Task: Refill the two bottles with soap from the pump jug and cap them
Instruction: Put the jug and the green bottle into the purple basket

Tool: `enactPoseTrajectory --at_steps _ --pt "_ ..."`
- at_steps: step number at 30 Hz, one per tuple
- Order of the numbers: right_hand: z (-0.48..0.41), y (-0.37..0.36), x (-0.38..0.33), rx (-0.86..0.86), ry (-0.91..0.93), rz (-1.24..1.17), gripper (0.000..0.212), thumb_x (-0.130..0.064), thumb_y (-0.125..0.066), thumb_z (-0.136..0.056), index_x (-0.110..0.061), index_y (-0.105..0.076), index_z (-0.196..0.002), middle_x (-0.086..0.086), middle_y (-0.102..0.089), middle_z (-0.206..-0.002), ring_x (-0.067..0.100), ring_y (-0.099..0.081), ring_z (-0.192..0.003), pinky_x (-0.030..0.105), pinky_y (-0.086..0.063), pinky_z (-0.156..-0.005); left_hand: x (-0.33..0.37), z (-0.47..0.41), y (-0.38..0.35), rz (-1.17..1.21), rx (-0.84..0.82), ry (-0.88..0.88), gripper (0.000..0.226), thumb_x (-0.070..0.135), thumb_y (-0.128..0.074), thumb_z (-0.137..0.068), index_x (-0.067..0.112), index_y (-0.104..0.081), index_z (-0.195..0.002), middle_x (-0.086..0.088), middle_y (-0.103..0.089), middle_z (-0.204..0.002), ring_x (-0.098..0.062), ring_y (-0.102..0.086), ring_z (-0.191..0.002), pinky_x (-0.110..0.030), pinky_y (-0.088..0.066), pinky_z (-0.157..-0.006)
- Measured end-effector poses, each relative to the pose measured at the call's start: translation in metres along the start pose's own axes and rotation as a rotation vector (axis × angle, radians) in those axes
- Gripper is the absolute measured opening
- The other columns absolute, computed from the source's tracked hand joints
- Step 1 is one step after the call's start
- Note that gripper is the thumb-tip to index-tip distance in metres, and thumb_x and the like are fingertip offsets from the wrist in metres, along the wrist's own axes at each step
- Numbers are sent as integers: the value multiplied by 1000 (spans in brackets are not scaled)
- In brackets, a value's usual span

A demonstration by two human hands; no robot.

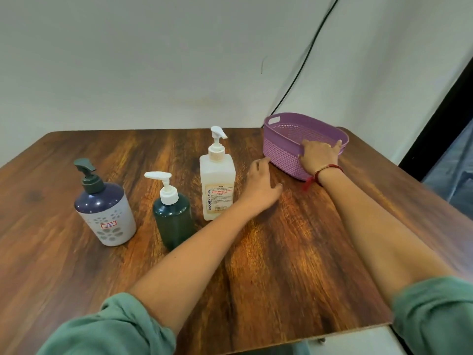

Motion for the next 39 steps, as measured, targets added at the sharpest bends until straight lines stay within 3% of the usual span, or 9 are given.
enactPoseTrajectory --at_steps 5,16,19,21,24,26,28,34,39 --pt "22 10 -5 25 52 -91 26 -25 -48 -94 -17 -59 -117 12 -65 -115 34 -58 -110 54 -30 -105 0 5 6 14 22 -18 69 24 -61 -86 14 -24 -143 -10 -24 -146 -27 -28 -135 -36 -27 -110" --pt "138 55 -23 67 244 -168 20 -28 -54 -91 -22 -63 -107 3 -68 -103 24 -62 -99 37 -47 -79 15 42 21 -72 55 -240 69 19 -59 -83 14 -24 -143 -11 -23 -147 -29 -28 -136 -48 -32 -109" --pt "160 62 -26 -19 286 -234 18 -30 -58 -89 -23 -64 -104 -3 -67 -94 19 -61 -89 31 -44 -70 26 59 32 -155 118 -365 73 12 -53 -81 22 -22 -146 -9 -19 -152 -30 -24 -139 -50 -32 -108" --pt "176 64 -34 -79 321 -260 15 -32 -60 -88 -23 -64 -99 -5 -64 -88 17 -60 -85 28 -39 -65 33 67 37 -192 106 -437 61 10 -50 -80 22 -39 -139 -8 -28 -149 -28 -26 -138 -49 -29 -108" --pt "201 71 -50 -68 354 -249 17 -32 -59 -88 -21 -63 -101 0 -66 -93 23 -63 -91 31 -41 -69 42 80 42 -142 69 -563 31 18 -40 -85 7 -65 -99 -11 -61 -114 -26 -53 -113 -39 -34 -107" --pt "217 78 -60 -9 369 -215 21 -29 -58 -90 -19 -62 -107 3 -67 -101 26 -62 -97 31 -40 -71 44 91 46 -123 98 -627 35 22 -36 -88 2 -63 -81 -11 -66 -87 -28 -61 -92 -27 -31 -106" --pt "228 83 -70 15 389 -204 19 -30 -56 -90 -18 -61 -104 4 -67 -98 25 -61 -95 30 -34 -67 44 102 52 -122 148 -651 36 23 -35 -92 1 -58 -75 -13 -63 -79 -31 -61 -88 -22 -30 -101" --pt "238 89 -96 -97 476 -314 24 -41 -56 -89 -18 -61 -81 -9 -52 -68 11 -49 -66 26 -31 -59 30 119 67 -105 225 -604 39 29 -31 -95 4 -57 -80 -13 -64 -89 -27 -59 -93 -35 -43 -84" --pt "205 122 -93 -138 397 -644 26 -42 -63 -85 -19 -71 -76 -6 -67 -68 5 -61 -66 22 -45 -61 19 126 70 -44 257 -566 42 36 -31 -96 7 -60 -93 -8 -63 -97 -21 -56 -90 -39 -48 -76"
Point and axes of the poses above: each hand's wrist, its own z-axis away from the middle knuckle, its own y-axis out of the back of the hand, x = y × z, the point moved 8 cm from there along -z, towards the middle knuckle
